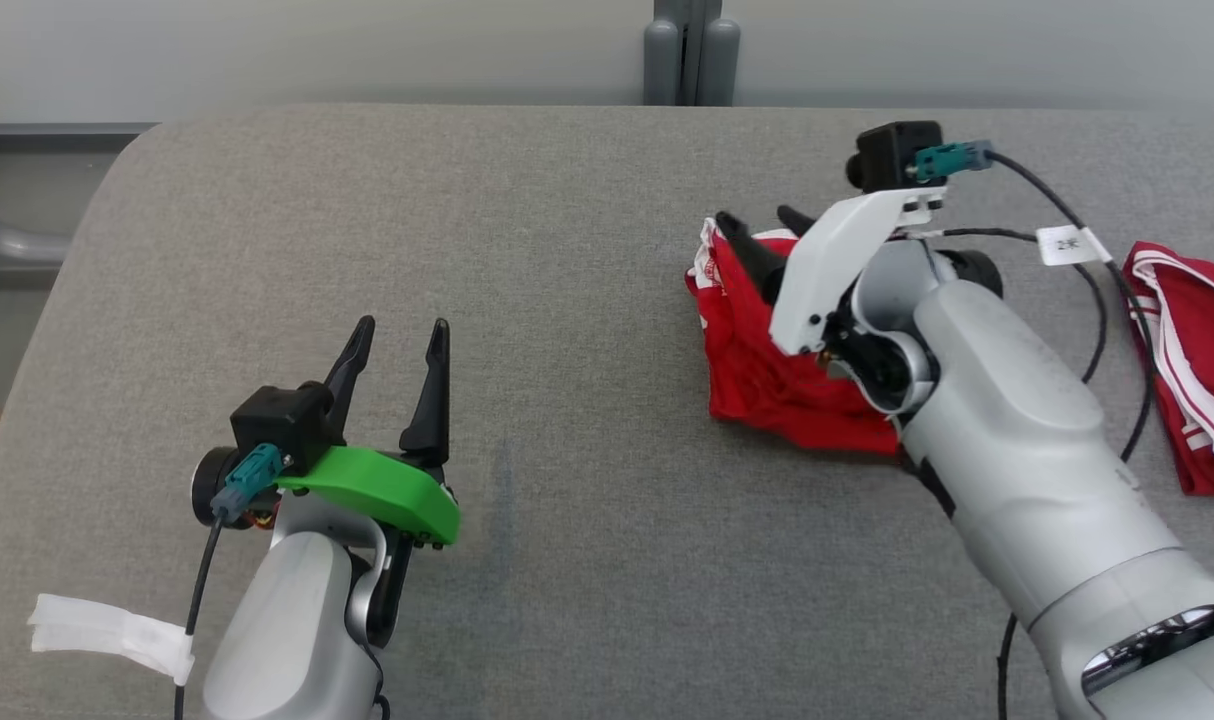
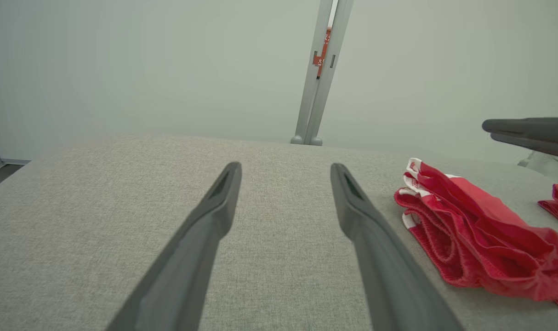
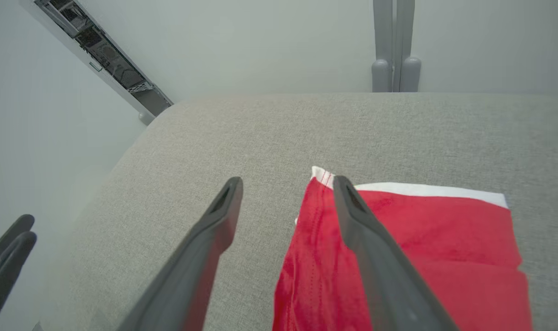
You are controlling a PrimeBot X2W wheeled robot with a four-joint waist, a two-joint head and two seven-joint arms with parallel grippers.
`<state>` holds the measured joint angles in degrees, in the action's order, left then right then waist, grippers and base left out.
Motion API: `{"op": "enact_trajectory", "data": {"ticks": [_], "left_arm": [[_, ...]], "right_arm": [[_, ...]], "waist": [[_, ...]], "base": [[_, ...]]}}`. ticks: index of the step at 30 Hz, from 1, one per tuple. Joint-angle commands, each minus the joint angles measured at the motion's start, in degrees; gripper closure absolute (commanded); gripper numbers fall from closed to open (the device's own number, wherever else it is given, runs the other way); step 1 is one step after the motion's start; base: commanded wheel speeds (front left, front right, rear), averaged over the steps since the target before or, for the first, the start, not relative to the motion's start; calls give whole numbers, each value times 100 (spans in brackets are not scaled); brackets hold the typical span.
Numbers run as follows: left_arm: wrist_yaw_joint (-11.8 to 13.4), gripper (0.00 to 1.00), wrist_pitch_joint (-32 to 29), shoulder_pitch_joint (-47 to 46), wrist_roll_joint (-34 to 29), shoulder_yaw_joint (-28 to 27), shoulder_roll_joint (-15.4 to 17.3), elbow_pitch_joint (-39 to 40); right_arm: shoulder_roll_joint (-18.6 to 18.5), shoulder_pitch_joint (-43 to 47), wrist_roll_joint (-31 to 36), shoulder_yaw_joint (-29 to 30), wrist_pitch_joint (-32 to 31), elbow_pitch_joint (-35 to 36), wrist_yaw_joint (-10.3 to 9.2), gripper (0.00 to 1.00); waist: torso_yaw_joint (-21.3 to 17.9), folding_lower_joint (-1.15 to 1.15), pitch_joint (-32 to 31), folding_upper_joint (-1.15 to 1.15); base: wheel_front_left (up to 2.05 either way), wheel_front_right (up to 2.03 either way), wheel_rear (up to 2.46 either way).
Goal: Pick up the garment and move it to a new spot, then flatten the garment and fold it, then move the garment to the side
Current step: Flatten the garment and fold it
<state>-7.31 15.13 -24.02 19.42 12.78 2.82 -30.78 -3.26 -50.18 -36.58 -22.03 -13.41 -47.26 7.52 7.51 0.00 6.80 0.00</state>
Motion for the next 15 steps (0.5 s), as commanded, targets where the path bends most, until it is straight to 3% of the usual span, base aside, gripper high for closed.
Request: {"op": "enact_trajectory", "data": {"ticks": [1, 6, 7, 9, 15], "left_arm": [[-25, 0, -2, 81, -75, -31, 18, -7], [-26, 0, -2, 106, -68, -14, 18, 23], [-26, 0, -2, 104, -66, -6, 18, 31], [-26, 0, -2, 70, -32, 18, 19, 53], [-27, 0, -2, -1, 26, 14, 18, 109]], "right_arm": [[-161, 81, 102, 92, 122, 1, -7, 0], [-639, 425, 722, 567, 745, -250, -6, 0], [-702, 484, 855, 637, 818, -331, -5, 5], [-777, 699, 1334, 778, 1059, -600, -3, 100], [-281, 929, 1894, 703, 1528, -825, -3, 100]], "waist": [[-86, 0, -88, 0], [-173, 0, -153, 0], [-181, 0, -150, 0], [-191, 0, -111, 0], [-150, 0, -7, 0]], "base": [[0, 0, 0], [0, 0, 0], [0, 0, 0], [0, 0, 0], [0, 0, 0]]}}
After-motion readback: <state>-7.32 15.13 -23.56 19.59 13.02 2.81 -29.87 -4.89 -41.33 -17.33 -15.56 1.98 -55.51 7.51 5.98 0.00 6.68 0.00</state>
